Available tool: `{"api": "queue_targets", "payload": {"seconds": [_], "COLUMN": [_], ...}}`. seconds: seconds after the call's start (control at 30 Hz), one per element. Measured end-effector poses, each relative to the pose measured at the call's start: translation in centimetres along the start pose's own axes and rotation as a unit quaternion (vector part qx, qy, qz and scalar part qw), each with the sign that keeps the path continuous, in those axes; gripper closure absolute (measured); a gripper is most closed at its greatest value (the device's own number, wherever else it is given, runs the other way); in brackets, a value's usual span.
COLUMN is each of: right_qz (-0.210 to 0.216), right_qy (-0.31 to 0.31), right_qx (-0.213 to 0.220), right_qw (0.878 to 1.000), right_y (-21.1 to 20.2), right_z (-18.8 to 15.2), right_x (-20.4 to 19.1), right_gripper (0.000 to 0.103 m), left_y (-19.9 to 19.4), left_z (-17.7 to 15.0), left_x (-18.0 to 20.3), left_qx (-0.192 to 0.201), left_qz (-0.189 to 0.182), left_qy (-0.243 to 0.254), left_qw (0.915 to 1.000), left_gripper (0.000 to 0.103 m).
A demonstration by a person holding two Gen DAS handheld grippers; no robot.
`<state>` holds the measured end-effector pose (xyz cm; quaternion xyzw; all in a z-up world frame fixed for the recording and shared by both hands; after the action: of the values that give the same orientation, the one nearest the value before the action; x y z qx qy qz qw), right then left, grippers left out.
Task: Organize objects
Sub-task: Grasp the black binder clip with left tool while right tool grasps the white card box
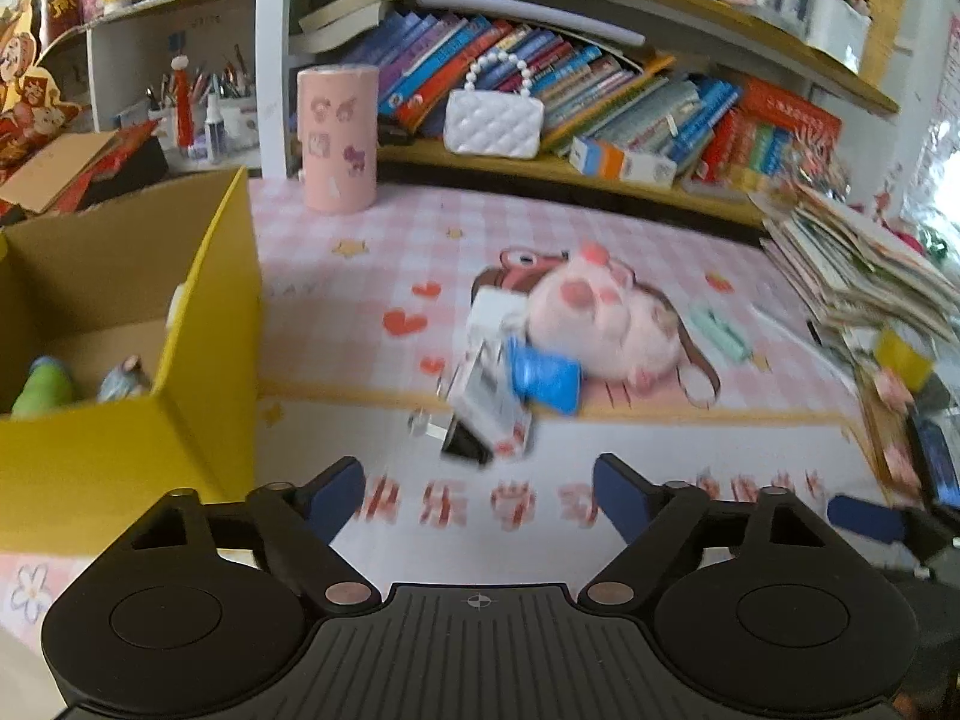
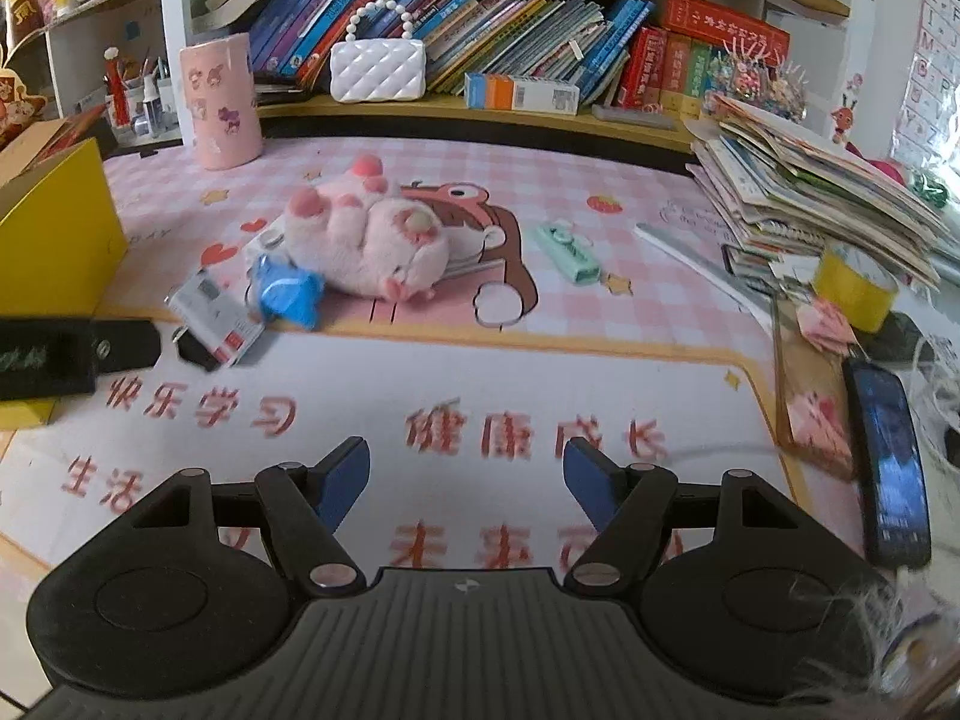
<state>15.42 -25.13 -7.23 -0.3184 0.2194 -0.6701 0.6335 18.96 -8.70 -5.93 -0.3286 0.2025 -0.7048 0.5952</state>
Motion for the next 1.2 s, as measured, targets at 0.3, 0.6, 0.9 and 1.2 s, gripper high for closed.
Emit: {"api": "queue_targets", "payload": {"seconds": [0.3, 0.6, 0.9, 1.2], "right_qz": [0.023, 0.042, 0.055, 0.092], "right_qy": [-0.007, -0.01, -0.005, -0.023], "right_qx": [0.016, 0.009, 0.002, -0.013], "right_qw": [1.0, 0.999, 0.998, 0.995], "right_y": [2.7, 4.3, 5.1, 4.7], "right_z": [2.8, 3.6, 3.9, 2.7], "right_x": [1.3, 1.6, 1.8, -0.1], "right_gripper": [0.033, 0.033, 0.033, 0.033], "left_y": [5.7, 9.1, 7.1, 5.2], "left_z": [1.8, 2.8, 2.3, 1.2], "left_x": [0.6, 0.6, 2.6, 2.4], "left_qx": [-0.011, -0.023, -0.029, -0.042], "left_qz": [0.043, 0.054, -0.012, -0.054], "left_qy": [-0.03, -0.039, -0.021, -0.041], "left_qw": [0.9986, 0.9975, 0.9993, 0.9968], "left_gripper": [0.043, 0.065, 0.088, 0.088]}}
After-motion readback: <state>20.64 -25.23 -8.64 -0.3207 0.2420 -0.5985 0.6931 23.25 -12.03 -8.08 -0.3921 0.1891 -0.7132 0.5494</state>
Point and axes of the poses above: each gripper's, at about its wrist camera, not at the fingertips, and y roughly the way its jaws point, x to its right, z to its top, the point moved 4 cm from there along y, roughly the way its jaws point, and after that the axes turned 9 degrees about -y, right-handed, at the moved point
